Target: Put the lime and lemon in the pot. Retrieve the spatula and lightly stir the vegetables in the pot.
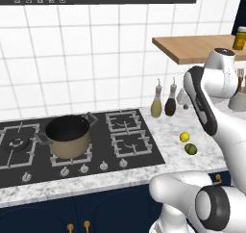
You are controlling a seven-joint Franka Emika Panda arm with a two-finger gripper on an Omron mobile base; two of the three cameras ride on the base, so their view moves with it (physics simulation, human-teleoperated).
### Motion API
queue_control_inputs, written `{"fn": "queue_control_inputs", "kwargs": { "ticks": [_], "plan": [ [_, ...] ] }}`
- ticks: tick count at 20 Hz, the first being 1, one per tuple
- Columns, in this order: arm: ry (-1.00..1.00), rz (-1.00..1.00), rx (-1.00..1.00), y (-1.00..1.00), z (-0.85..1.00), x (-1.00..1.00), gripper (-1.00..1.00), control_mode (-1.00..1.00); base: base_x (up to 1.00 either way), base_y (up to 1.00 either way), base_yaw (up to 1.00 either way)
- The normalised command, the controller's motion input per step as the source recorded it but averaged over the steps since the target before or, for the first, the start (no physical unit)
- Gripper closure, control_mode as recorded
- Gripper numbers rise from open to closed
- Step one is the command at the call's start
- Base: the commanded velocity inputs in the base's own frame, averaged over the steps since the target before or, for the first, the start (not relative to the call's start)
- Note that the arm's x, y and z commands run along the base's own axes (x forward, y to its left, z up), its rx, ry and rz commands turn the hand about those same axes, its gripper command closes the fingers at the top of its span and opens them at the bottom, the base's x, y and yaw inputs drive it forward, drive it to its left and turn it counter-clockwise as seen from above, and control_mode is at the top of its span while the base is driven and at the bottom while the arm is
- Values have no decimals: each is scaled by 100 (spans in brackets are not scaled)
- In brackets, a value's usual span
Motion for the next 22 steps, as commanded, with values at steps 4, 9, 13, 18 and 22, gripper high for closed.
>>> {"fn": "queue_control_inputs", "kwargs": {
  "ticks": [4,9,13,18,22],
  "plan": [
    [11,0,-2,-61,-78,-18,-100,-100,0,0,0],
    [13,1,-7,-12,-86,-2,-100,-100,0,0,0],
    [10,0,-14,1,-80,0,-100,-100,0,0,0],
    [1,0,-9,0,-61,0,-100,-100,0,0,0],
    [0,0,-1,0,-55,3,-100,-100,0,0,0]
  ]
}}
